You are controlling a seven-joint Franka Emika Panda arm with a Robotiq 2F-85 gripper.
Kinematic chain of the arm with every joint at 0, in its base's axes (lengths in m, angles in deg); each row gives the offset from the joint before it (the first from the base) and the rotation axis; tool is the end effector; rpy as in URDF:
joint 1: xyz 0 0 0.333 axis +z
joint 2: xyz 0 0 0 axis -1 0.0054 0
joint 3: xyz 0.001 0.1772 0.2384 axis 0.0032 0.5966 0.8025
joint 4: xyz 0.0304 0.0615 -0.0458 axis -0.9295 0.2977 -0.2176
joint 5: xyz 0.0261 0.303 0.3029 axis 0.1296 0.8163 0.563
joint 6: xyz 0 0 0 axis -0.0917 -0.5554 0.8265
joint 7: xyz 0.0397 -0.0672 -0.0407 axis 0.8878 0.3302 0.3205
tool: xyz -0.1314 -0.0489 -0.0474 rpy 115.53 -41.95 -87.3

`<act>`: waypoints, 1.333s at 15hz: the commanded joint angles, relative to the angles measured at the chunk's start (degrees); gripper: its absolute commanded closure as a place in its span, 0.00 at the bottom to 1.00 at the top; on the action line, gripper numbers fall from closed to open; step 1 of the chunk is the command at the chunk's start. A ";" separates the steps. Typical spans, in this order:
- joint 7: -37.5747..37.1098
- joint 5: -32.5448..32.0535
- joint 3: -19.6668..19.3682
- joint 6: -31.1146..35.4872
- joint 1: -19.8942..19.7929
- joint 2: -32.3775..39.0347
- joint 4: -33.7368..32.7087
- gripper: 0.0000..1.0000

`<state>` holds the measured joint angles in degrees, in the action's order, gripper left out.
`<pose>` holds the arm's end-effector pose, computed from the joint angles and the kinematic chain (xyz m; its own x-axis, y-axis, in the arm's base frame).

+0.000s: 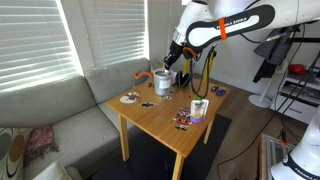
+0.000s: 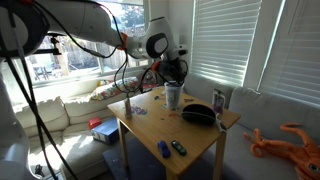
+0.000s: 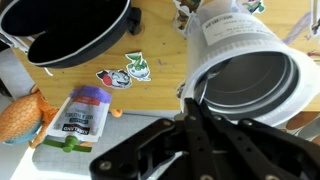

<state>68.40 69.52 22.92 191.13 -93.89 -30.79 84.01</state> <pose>0.6789 -0.0360 0.4589 0.8969 -0.0756 0.4358 -0.1044 -0.9936 0.0425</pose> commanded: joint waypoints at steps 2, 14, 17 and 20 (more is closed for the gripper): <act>2.04 0.29 -1.05 -4.58 1.32 -2.21 -2.51 0.99; 9.24 3.73 -4.07 -7.11 0.38 -16.50 0.00 0.99; 15.46 11.38 -6.85 -8.92 1.11 -18.90 2.57 0.99; 21.36 17.83 -9.23 -14.91 1.27 -19.97 5.65 0.99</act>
<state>84.02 81.21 16.24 180.57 -93.66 -48.11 85.42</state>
